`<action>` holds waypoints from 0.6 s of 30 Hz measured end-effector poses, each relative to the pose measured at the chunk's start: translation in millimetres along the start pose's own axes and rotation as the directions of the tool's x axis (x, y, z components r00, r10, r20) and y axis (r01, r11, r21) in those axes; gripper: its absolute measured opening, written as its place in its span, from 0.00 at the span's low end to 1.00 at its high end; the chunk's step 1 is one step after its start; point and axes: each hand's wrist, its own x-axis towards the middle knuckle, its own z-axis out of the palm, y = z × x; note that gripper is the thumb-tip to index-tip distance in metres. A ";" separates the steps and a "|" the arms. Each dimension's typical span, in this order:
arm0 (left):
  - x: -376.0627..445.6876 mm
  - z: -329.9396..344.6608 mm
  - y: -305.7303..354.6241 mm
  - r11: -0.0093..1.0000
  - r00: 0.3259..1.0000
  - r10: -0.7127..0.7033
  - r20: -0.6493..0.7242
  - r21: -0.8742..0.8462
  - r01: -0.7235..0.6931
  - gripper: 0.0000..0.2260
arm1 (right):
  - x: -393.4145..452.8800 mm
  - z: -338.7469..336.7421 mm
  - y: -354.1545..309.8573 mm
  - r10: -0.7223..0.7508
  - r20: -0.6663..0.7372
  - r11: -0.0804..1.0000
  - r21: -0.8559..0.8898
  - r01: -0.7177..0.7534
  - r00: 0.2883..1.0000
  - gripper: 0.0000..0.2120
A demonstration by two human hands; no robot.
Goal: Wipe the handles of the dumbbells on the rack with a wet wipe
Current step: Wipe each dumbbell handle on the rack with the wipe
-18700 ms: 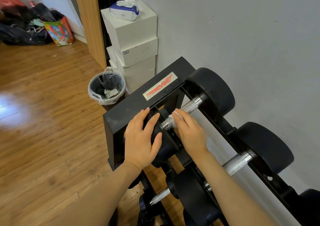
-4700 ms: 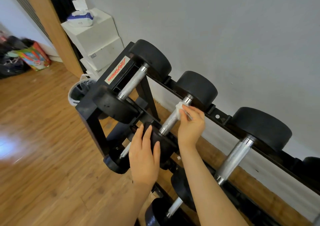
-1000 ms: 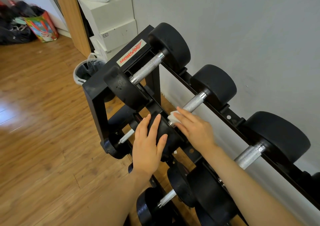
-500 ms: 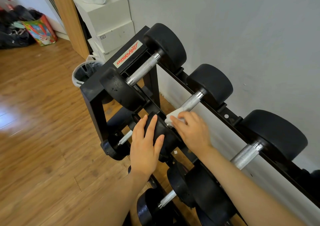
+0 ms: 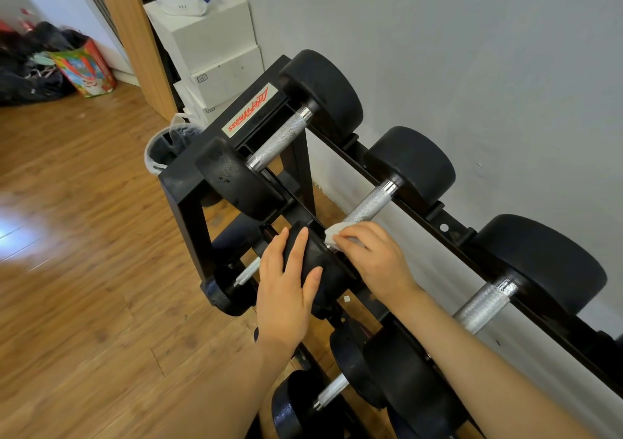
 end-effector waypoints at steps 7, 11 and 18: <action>0.0 0.5 0.4 1.000 1.000 0.004 -0.012 -0.002 -0.004 0.26 | -0.6 -0.6 -3.6 0.222 -0.137 0.968 0.147 -0.201 0.966 0.11; 0.8 2.0 0.0 1.000 1.000 0.004 -0.015 -0.002 -0.004 0.26 | -2.4 3.4 -11.2 0.268 -0.110 0.951 0.187 -0.245 0.957 0.10; 0.4 1.3 0.6 1.000 1.000 0.005 -0.021 -0.008 -0.005 0.26 | 2.6 -0.4 -4.2 0.343 -0.115 0.925 0.217 -0.313 0.932 0.09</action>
